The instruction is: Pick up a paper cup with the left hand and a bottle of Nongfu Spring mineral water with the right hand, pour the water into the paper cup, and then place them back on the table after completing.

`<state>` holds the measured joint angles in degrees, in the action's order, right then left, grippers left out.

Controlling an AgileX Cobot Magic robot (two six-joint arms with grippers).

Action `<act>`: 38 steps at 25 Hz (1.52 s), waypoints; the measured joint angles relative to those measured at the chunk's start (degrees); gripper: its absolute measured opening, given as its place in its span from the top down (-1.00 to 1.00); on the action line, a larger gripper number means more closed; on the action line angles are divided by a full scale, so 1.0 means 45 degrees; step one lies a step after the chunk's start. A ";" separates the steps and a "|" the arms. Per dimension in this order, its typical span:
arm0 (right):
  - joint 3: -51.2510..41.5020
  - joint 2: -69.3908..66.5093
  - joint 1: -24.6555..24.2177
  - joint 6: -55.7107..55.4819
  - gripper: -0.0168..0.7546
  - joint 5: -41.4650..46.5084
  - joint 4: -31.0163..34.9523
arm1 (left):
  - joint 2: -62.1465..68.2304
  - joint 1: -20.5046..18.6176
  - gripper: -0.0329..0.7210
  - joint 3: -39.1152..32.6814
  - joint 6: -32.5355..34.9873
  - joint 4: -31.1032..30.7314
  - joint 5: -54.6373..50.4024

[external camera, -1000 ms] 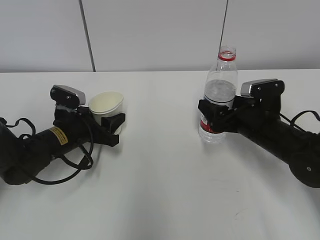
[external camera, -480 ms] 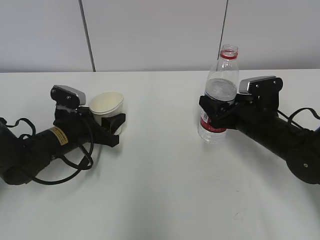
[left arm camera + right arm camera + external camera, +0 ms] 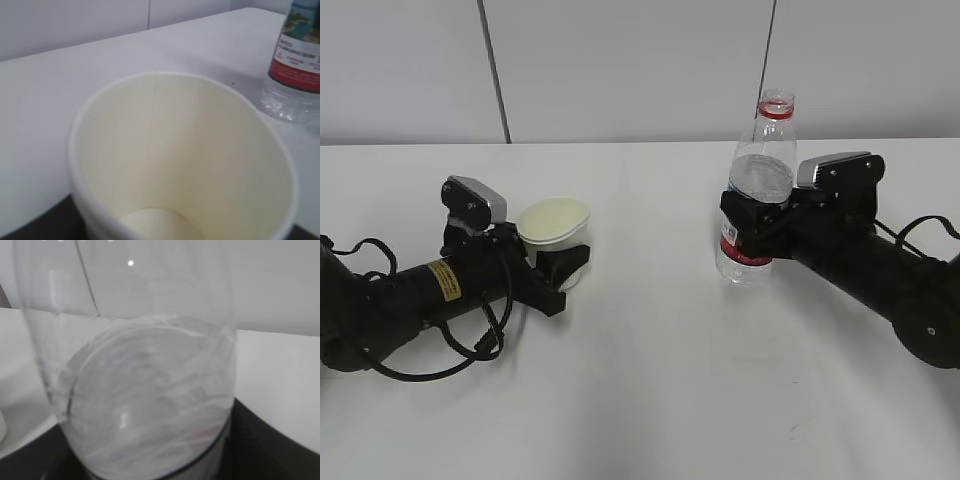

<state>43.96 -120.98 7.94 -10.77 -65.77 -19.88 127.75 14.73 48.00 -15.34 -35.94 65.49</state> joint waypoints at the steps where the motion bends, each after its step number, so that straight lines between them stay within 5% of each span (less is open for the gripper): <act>1: 0.0000 0.0000 0.0000 0.0234 -0.24 0.0000 -0.0029 | 0.0000 0.0012 -0.10 0.0000 -0.0127 -0.0169 0.0000; 21: 0.0000 0.1094 0.0000 0.1822 -0.17 0.2073 -0.0792 | 0.0000 0.2314 -0.10 0.0344 -0.0597 0.0078 0.0000; 38: 0.0000 0.2421 0.0000 0.7154 -0.16 0.4016 -0.1183 | -0.0493 0.2800 -0.10 0.0598 -0.1238 -0.0142 0.0006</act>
<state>43.95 -110.09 7.94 21.42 -47.70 -25.21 125.54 27.33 50.69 -20.91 -36.58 65.52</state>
